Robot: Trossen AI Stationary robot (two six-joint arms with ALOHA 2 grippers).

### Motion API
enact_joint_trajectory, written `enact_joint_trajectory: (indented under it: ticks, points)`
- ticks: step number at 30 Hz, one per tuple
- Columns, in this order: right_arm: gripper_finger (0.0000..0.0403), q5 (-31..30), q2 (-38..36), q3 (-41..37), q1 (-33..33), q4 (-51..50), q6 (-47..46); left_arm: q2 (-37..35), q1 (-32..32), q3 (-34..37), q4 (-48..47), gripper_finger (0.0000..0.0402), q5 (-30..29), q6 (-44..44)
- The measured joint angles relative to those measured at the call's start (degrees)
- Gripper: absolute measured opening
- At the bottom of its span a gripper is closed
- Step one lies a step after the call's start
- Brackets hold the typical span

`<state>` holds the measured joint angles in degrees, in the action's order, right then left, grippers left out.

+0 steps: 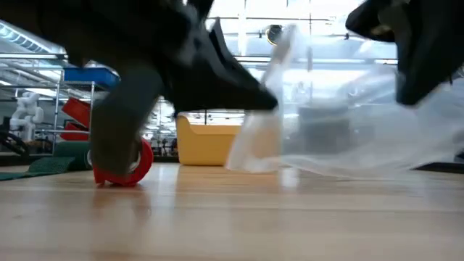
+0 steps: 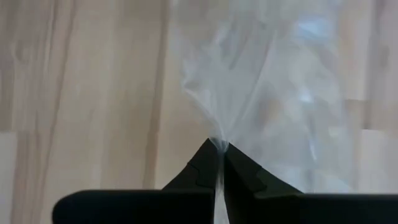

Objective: Roll bandage
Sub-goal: Open the transparent zip bag

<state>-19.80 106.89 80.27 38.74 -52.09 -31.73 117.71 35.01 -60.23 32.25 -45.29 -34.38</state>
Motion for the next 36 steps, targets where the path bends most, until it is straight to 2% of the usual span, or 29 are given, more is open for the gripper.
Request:
enact_joint_trajectory:
  ticks: [5,8,13,18,22,24,28,32,36]
  points:
    - [0.0034,-5.7,-4.8,0.0,1.4,-0.1,-2.1,-6.2,1.4,0.0,-0.4,0.0005,-0.9,1.0]
    - [0.0058,-9.3,-8.6,0.0,2.4,0.1,-2.1,-11.5,1.5,0.0,-3.2,0.0005,-0.6,6.0]
    - [0.01,-15.8,-15.2,0.0,2.7,4.0,-0.8,-20.2,0.3,-0.1,-11.4,0.0004,3.4,13.7]
    - [0.0132,-20.5,-18.6,0.0,3.0,11.9,8.5,-26.9,-2.0,-0.1,-14.9,0.0004,4.6,14.5]
    - [0.0141,-23.5,-19.3,0.0,3.0,18.1,18.2,-32.1,-4.5,-0.1,-20.7,0.0004,4.8,15.4]
    - [0.0141,-26.3,-19.3,0.0,3.0,20.3,22.0,-34.1,-5.8,-0.1,-25.3,0.0004,5.3,18.8]
    - [0.0141,-31.6,-19.3,0.0,2.6,22.8,25.5,-37.2,-8.4,-0.1,-34.6,0.0004,11.7,29.7]
    - [0.0142,-30.9,-19.0,0.0,1.2,23.9,23.7,-37.9,-9.2,-0.1,-39.8,0.0004,16.8,35.1]
    - [0.0142,-24.1,-18.6,0.0,0.0,24.2,21.4,-38.0,-9.2,-1.4,-42.5,0.0005,19.4,35.6]
